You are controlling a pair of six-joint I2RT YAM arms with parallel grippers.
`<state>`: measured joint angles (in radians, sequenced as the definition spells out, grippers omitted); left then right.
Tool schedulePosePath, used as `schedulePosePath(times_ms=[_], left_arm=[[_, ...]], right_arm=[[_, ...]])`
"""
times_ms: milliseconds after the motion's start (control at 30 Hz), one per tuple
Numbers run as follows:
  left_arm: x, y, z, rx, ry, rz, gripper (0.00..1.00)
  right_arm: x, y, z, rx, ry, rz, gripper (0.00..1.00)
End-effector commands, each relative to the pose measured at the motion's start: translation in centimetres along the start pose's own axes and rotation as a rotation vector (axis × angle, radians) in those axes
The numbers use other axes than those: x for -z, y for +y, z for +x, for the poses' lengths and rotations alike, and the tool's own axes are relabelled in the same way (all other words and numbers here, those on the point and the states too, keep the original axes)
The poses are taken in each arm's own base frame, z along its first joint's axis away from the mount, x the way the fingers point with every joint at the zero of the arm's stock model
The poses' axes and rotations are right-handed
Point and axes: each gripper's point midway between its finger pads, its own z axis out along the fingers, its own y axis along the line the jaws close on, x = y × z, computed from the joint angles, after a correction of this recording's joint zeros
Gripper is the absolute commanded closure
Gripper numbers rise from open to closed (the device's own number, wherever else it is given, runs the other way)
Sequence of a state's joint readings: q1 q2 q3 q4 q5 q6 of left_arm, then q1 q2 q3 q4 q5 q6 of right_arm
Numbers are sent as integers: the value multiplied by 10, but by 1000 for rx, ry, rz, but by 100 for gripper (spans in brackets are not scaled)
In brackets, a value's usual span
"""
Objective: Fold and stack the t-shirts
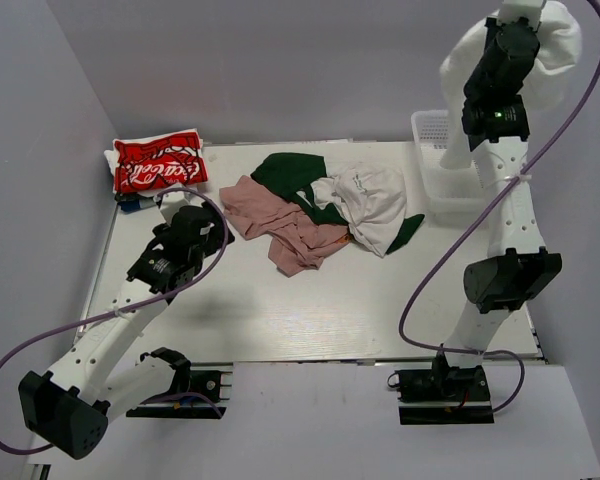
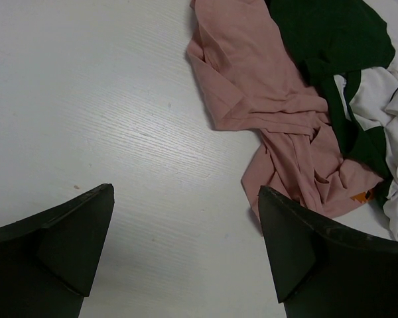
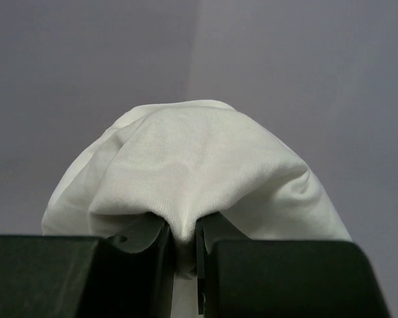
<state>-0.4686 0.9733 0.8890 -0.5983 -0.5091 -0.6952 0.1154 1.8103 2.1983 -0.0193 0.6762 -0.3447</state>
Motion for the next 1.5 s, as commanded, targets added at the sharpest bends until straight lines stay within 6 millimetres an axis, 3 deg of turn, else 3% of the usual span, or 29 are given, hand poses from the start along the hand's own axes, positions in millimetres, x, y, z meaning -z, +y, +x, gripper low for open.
schedulePosePath(times_ms=[0,33,67,100,133,167,200,233,267,367,433,567,667,733,767,833,867,933,967,1033,1100,1167,1233,1267,1300,1333,1367,1400,1467], left_arm=[[4,-6,0,-4,20,39,0],[4,-8,1,-4,27,47,0],[4,-11,2,-18,41,55,0],[4,-15,3,-20,58,71,0],[5,-17,0,-28,51,77,0],[2,-14,5,-39,69,62,0],[1,-15,6,-46,79,55,0],[3,-16,3,-44,77,56,0],[0,-14,8,-54,93,43,0],[0,-16,11,-77,123,46,0],[-2,-16,16,-77,133,55,0],[-7,-15,27,-92,151,69,0],[-5,-17,31,-82,165,85,0],[0,-18,32,-79,175,104,0],[1,-19,30,-65,170,108,0],[9,-18,26,-47,155,120,0],[10,-16,27,-46,152,122,0],[16,-15,23,-40,142,130,0],[19,-10,23,-26,130,122,0],[21,-8,23,-22,124,127,0],[24,-7,23,-8,117,132,0],[23,-5,26,-3,124,127,0],[22,-4,25,-3,117,118,0],[22,-4,25,6,117,118,0],[23,-2,27,1,126,111,0],[23,-3,23,5,113,108,0],[21,-2,25,0,121,101,0],[19,-2,27,-4,128,95,0],[17,-4,27,-5,129,94,0]], right_arm=[[-21,-29,58,61,104,123,100],[-24,-26,84,81,160,120,100],[-23,-17,132,95,249,120,100],[-28,-32,161,85,305,157,100],[-26,-30,183,96,357,152,100],[-24,-11,219,70,420,101,91],[-18,-7,238,86,480,70,50],[-12,5,252,78,529,6,23],[-5,21,265,90,572,-86,10],[16,60,258,66,590,-293,10],[45,102,225,23,532,-541,10],[105,160,176,22,401,-842,10],[150,189,181,25,424,-948,10],[167,198,182,-8,443,-976,10],[187,203,211,-41,534,-983,10],[191,213,211,-96,506,-989,10],[202,220,234,-113,562,-995,10],[213,232,244,-124,605,-1012,10],[217,244,271,-99,665,-1008,10],[220,250,286,-47,702,-986,10],[220,261,337,46,787,-922,10],[229,266,353,112,804,-941,10],[230,274,353,146,808,-947,31],[220,273,347,149,787,-896,47],[212,273,326,128,744,-879,63],[209,277,321,118,730,-868,83],[202,276,307,98,699,-849,93],[192,270,269,52,619,-841,100],[181,270,230,-2,519,-844,100]])
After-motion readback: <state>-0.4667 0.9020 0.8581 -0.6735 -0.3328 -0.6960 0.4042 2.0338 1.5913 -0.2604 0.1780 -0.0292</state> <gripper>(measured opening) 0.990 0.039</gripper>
